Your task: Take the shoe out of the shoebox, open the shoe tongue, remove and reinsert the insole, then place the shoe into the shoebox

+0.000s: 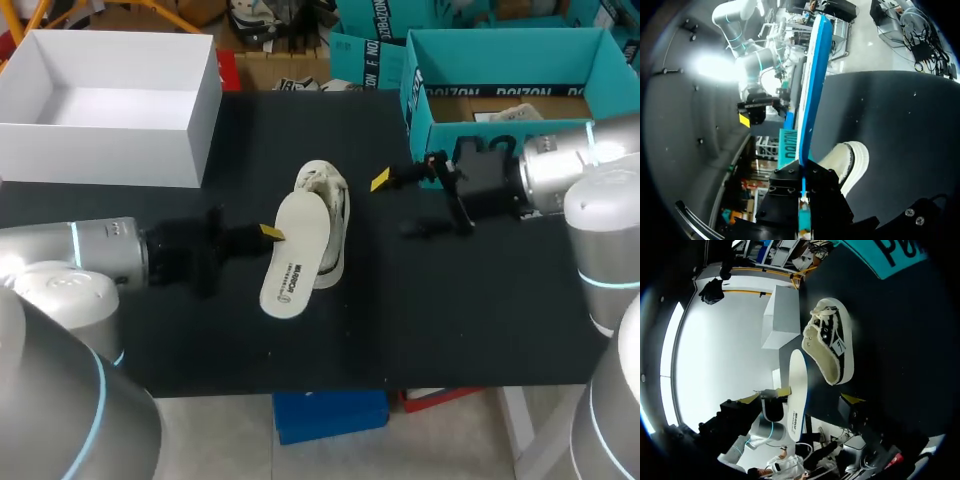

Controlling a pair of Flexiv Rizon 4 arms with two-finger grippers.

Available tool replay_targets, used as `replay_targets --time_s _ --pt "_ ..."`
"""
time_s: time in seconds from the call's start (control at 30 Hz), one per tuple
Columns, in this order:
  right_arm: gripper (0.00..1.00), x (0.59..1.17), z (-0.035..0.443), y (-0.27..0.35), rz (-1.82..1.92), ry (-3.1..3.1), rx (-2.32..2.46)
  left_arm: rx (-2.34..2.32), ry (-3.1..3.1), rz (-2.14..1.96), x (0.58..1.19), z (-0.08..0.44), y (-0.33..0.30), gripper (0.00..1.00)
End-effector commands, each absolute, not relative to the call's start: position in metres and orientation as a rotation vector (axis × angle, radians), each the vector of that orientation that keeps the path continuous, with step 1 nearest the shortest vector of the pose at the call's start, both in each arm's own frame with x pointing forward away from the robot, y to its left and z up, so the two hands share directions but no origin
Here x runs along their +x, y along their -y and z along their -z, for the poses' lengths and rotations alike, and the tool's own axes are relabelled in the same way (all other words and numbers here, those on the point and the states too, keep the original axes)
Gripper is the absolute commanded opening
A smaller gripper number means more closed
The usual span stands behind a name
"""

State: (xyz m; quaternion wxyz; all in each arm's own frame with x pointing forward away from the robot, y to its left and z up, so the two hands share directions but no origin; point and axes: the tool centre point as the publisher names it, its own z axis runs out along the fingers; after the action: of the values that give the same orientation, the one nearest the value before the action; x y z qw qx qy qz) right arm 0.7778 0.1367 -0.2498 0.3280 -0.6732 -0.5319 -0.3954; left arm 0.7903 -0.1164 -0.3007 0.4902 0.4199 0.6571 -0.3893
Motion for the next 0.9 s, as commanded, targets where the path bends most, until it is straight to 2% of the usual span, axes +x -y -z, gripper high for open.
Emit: replay_targets --time_s 0.03,0.9 --pt "1.0 0.732 0.23 -0.115 1.114 1.347 -2.004 1.073 -1.652 0.937 0.779 0.298 0.102 0.0" --pt "1.0 0.627 0.179 -0.085 1.298 1.13 -2.427 1.215 -1.714 1.032 0.766 0.313 0.099 0.0"
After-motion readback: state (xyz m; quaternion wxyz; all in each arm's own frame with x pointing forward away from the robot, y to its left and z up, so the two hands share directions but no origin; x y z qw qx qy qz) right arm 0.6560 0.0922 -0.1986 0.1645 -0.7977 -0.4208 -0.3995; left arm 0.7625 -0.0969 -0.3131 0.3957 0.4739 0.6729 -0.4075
